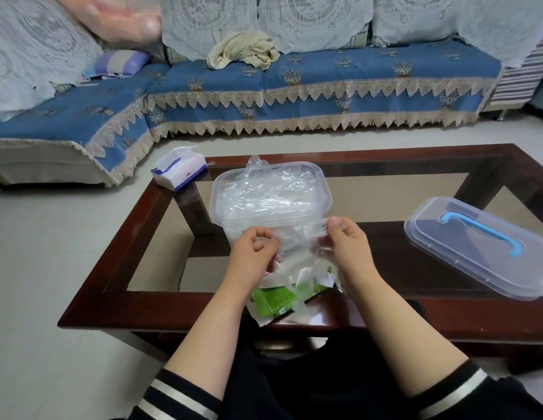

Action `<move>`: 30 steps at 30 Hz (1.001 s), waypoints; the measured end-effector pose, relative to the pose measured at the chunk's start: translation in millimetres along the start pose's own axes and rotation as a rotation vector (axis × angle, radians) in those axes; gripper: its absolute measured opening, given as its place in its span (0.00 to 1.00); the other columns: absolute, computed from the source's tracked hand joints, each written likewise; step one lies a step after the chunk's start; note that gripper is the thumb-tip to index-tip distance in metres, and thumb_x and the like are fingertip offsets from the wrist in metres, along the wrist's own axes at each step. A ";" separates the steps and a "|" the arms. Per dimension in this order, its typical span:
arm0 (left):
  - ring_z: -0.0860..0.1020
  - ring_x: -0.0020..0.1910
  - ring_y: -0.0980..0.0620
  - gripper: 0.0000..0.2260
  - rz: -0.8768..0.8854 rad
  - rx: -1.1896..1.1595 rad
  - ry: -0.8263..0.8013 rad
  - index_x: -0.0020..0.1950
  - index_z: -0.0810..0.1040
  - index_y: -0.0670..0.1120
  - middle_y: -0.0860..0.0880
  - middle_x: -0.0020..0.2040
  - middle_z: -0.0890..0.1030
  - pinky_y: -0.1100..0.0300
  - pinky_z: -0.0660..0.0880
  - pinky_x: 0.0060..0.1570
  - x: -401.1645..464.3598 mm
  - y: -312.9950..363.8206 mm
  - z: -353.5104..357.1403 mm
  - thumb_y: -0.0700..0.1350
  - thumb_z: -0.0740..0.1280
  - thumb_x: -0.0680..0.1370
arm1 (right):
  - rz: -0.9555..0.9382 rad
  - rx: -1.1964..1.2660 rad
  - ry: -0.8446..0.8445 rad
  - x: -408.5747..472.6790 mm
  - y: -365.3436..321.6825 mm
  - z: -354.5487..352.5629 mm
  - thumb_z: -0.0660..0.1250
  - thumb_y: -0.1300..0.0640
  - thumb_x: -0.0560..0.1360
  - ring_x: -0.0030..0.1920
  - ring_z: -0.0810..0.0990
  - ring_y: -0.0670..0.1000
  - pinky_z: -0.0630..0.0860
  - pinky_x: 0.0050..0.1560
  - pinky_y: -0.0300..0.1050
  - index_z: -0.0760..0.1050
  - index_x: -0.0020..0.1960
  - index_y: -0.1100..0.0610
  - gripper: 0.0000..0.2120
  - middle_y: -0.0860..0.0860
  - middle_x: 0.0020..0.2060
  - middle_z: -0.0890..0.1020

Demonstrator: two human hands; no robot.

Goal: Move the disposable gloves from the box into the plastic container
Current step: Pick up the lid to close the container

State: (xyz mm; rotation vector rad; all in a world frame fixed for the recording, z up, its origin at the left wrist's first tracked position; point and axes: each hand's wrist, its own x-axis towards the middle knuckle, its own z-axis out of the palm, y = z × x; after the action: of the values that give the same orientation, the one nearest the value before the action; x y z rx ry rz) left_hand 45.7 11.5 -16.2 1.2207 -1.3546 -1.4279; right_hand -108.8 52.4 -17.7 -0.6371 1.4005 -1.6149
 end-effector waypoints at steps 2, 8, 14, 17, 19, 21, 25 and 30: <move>0.75 0.29 0.50 0.05 0.100 0.097 0.132 0.44 0.74 0.48 0.51 0.30 0.79 0.61 0.73 0.32 1.5 -4.8 -4.9 0.43 0.65 0.80 | -0.110 -0.153 0.062 0.3 -0.4 -4.1 0.58 0.57 0.82 0.26 0.70 0.47 0.70 0.31 0.42 0.74 0.43 0.56 0.10 0.52 0.29 0.72; 0.67 0.65 0.57 0.38 0.693 0.666 -0.019 0.71 0.63 0.54 0.55 0.66 0.70 0.64 0.63 0.66 -16.1 24.8 7.8 0.67 0.70 0.66 | -0.257 -0.309 -0.039 -5.8 -3.2 -1.1 0.66 0.58 0.78 0.30 0.73 0.42 0.72 0.37 0.38 0.75 0.46 0.47 0.06 0.47 0.32 0.78; 0.76 0.41 0.55 0.22 0.215 0.482 -0.233 0.61 0.74 0.58 0.51 0.45 0.79 0.58 0.73 0.47 0.9 41.5 24.3 0.47 0.76 0.70 | -0.206 -0.191 -0.130 -4.3 -8.1 -8.2 0.70 0.55 0.74 0.28 0.75 0.42 0.72 0.36 0.39 0.74 0.57 0.49 0.12 0.47 0.27 0.79; 0.74 0.32 0.55 0.10 0.184 0.335 -0.227 0.52 0.75 0.54 0.49 0.40 0.81 0.62 0.71 0.32 10.9 54.2 14.3 0.41 0.71 0.75 | -0.189 -0.150 -0.126 -1.2 -12.8 -16.0 0.71 0.57 0.74 0.25 0.67 0.44 0.67 0.29 0.37 0.73 0.60 0.49 0.16 0.47 0.26 0.78; 0.72 0.27 0.60 0.07 0.181 0.330 -0.196 0.48 0.72 0.52 0.49 0.40 0.82 0.66 0.68 0.28 13.7 62.8 11.6 0.41 0.68 0.77 | -0.176 -0.056 -0.133 1.9 -13.8 -20.7 0.71 0.59 0.74 0.28 0.69 0.49 0.69 0.34 0.42 0.74 0.59 0.48 0.16 0.47 0.26 0.79; 0.71 0.25 0.64 0.07 0.197 0.400 -0.189 0.45 0.70 0.50 0.48 0.44 0.82 0.70 0.66 0.26 15.5 68.0 9.2 0.41 0.67 0.79 | -0.200 0.002 -0.114 3.8 -15.5 -25.5 0.70 0.61 0.75 0.32 0.75 0.50 0.74 0.40 0.45 0.75 0.58 0.48 0.15 0.48 0.27 0.80; 0.70 0.26 0.59 0.07 0.080 0.489 -0.348 0.49 0.71 0.52 0.50 0.46 0.81 0.67 0.67 0.25 17.7 72.9 0.2 0.49 0.69 0.77 | -0.309 0.108 -0.038 4.3 -21.4 -30.6 0.67 0.64 0.76 0.35 0.81 0.43 0.77 0.42 0.35 0.75 0.56 0.49 0.14 0.47 0.29 0.81; 0.73 0.36 0.55 0.09 0.013 0.599 -0.447 0.56 0.73 0.56 0.48 0.38 0.75 0.61 0.71 0.39 15.9 67.4 0.7 0.53 0.67 0.77 | -0.414 0.049 -0.023 6.2 -20.5 -34.7 0.70 0.57 0.73 0.39 0.81 0.45 0.77 0.47 0.41 0.74 0.57 0.48 0.14 0.49 0.35 0.81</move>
State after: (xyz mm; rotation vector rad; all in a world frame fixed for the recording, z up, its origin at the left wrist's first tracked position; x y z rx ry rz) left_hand 37.2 -10.7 48.8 1.2877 -2.2065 -1.3795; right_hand -146.4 64.3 -7.1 -0.9604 1.2628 -1.9473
